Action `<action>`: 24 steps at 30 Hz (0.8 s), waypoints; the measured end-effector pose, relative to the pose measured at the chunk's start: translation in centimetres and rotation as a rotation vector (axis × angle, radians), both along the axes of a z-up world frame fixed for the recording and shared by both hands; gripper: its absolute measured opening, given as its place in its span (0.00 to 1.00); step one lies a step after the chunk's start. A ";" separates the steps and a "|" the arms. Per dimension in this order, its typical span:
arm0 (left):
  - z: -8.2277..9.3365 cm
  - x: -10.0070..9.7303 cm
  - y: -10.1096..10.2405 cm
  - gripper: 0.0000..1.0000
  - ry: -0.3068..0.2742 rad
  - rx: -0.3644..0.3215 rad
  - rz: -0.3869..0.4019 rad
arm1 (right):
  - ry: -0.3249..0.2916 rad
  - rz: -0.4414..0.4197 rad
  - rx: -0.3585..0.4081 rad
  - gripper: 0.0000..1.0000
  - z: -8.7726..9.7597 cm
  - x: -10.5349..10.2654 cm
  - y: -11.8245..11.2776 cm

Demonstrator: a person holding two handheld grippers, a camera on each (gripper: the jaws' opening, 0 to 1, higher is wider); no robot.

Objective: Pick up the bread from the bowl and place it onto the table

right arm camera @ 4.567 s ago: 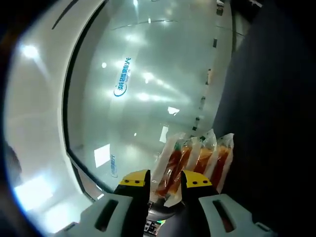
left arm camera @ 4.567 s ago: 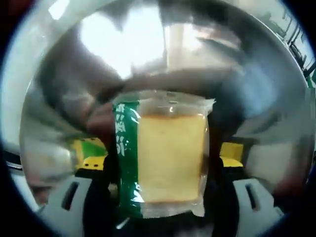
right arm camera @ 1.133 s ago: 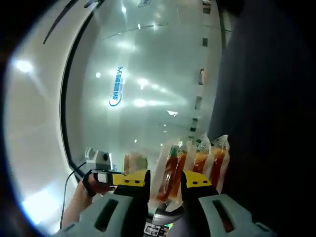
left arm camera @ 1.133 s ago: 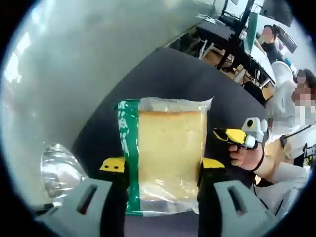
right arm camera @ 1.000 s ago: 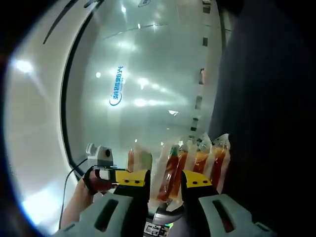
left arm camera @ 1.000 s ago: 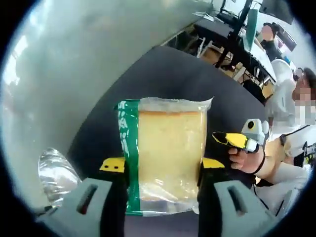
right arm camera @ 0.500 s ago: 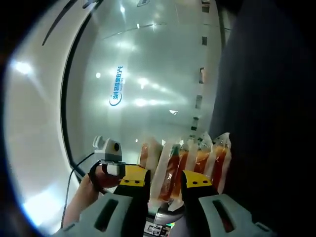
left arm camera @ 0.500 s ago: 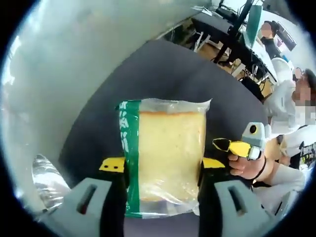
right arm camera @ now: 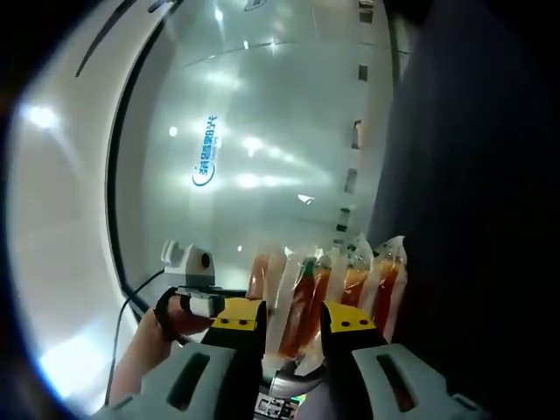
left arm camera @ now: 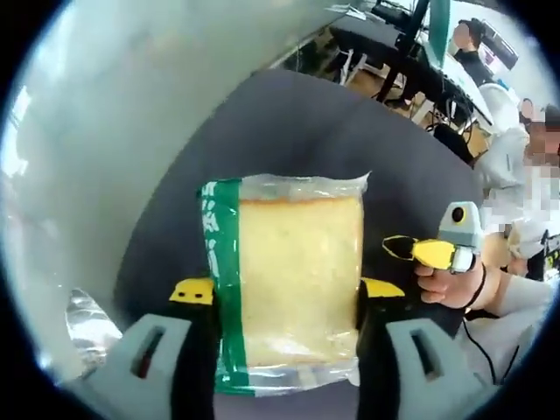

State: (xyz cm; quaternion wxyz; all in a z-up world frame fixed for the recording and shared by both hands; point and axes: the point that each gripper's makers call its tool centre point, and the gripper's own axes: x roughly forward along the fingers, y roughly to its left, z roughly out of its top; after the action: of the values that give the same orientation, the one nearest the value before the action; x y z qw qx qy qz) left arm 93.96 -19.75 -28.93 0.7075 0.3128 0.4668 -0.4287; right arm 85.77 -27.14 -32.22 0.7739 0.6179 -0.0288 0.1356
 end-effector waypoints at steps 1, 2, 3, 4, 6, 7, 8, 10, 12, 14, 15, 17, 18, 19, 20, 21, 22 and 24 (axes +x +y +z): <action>0.2 0.1 0.0 0.53 -0.011 -0.002 -0.003 | 0.000 0.000 0.000 0.21 0.0 0.0 -0.1; 0.5 0.2 0.1 0.54 -0.027 -0.005 -0.008 | 0.000 0.000 0.000 0.21 -0.1 0.1 0.0; 0.9 0.5 -0.1 0.56 -0.046 -0.022 -0.016 | 0.000 0.000 0.000 0.21 0.0 0.1 0.0; 1.4 0.7 -0.2 0.57 -0.053 -0.037 -0.014 | 0.000 0.000 0.000 0.21 -0.1 0.1 0.0; 2.4 0.8 -0.1 0.57 -0.062 -0.069 0.002 | 0.001 -0.001 0.000 0.21 -0.1 0.1 -0.1; 2.9 0.7 -0.3 0.56 -0.065 -0.101 0.013 | 0.002 -0.002 -0.002 0.21 -0.2 0.1 -0.1; 3.5 0.6 -0.3 0.56 -0.069 -0.132 0.032 | 0.003 -0.003 -0.002 0.21 -0.2 0.2 -0.1; 4.6 0.2 0.0 0.54 -0.076 -0.166 0.023 | 0.011 -0.010 0.001 0.21 -0.5 0.3 -0.4; 6.1 0.1 0.6 0.50 -0.108 -0.223 0.032 | 0.018 -0.016 0.000 0.21 -0.7 0.4 -0.6; 8.1 0.0 1.5 0.50 -0.169 -0.304 0.056 | 0.021 -0.020 -0.002 0.21 -0.9 0.5 -0.6; 9.0 -0.1 2.4 0.50 -0.198 -0.325 0.075 | 0.022 -0.020 -0.005 0.21 -0.9 0.5 -0.6; 11.2 -1.2 4.3 0.46 -0.271 -0.412 0.065 | 0.022 -0.015 -0.014 0.21 -1.0 0.6 -0.3; 12.0 -1.6 5.5 0.45 -0.305 -0.441 0.064 | 0.020 -0.011 -0.021 0.21 -1.1 0.7 0.0; 12.6 -2.0 6.8 0.45 -0.331 -0.461 0.060 | 0.021 -0.006 -0.032 0.21 -1.2 0.8 0.2; 13.6 -2.3 8.0 0.45 -0.383 -0.509 0.063 | 0.023 -0.001 -0.040 0.21 -1.4 0.9 0.5; 14.6 -2.5 9.3 0.45 -0.438 -0.560 0.073 | 0.027 0.005 -0.046 0.21 -1.6 1.0 0.7; 15.1 -2.9 10.8 0.45 -0.478 -0.581 0.071 | 0.032 0.011 -0.055 0.22 -1.8 1.1 1.0; 16.3 -4.3 14.0 0.45 -0.577 -0.665 0.094 | 0.038 0.018 -0.073 0.22 -2.1 1.1 1.4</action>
State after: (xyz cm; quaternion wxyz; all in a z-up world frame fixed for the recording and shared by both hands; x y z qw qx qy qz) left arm 89.63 -5.71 -12.60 0.8896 0.1534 0.1007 -0.4182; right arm 86.85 -25.79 -34.29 0.7951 0.5921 -0.0035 0.1315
